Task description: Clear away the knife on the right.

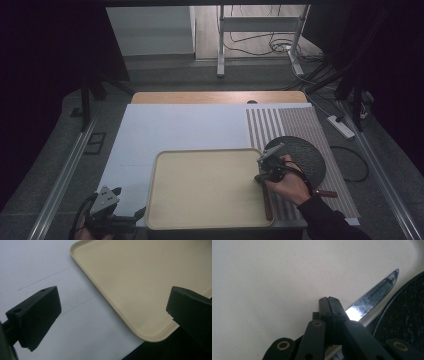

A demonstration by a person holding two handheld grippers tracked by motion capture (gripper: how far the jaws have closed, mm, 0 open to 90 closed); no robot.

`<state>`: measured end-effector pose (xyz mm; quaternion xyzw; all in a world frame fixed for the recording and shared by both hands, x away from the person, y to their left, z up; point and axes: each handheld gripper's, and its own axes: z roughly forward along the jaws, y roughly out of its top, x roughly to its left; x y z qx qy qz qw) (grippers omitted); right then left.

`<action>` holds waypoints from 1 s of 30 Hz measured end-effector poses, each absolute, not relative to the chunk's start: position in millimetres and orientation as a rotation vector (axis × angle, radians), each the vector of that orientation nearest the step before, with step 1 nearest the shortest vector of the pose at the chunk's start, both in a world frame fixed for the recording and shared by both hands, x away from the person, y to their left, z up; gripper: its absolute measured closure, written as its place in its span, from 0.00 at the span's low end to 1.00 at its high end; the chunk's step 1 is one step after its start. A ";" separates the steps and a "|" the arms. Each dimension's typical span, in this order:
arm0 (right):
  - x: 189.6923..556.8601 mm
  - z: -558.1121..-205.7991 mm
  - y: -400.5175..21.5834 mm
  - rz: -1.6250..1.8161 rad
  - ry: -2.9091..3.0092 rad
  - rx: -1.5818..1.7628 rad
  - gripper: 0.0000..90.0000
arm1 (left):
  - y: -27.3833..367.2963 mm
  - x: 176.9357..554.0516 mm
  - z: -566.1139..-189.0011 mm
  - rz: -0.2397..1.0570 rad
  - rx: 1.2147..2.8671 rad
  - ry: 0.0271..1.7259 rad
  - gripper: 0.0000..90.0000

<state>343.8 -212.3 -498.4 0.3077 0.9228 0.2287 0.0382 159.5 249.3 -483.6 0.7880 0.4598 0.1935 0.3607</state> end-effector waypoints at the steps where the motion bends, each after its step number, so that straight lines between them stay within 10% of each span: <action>1: 343.1 -498.1 -212.0 0.707 2.833 0.940 1.00 | 249.3 159.4 -483.5 0.499 2.030 1.185 0.00; 14: 327.3 -476.0 -233.2 0.883 2.635 0.931 0.41 | 250.8 159.3 -483.9 0.495 2.015 1.192 0.00; 30: 303.7 -467.0 -267.9 0.932 2.547 1.008 0.26 | 251.0 159.0 -483.9 0.494 2.016 1.194 0.00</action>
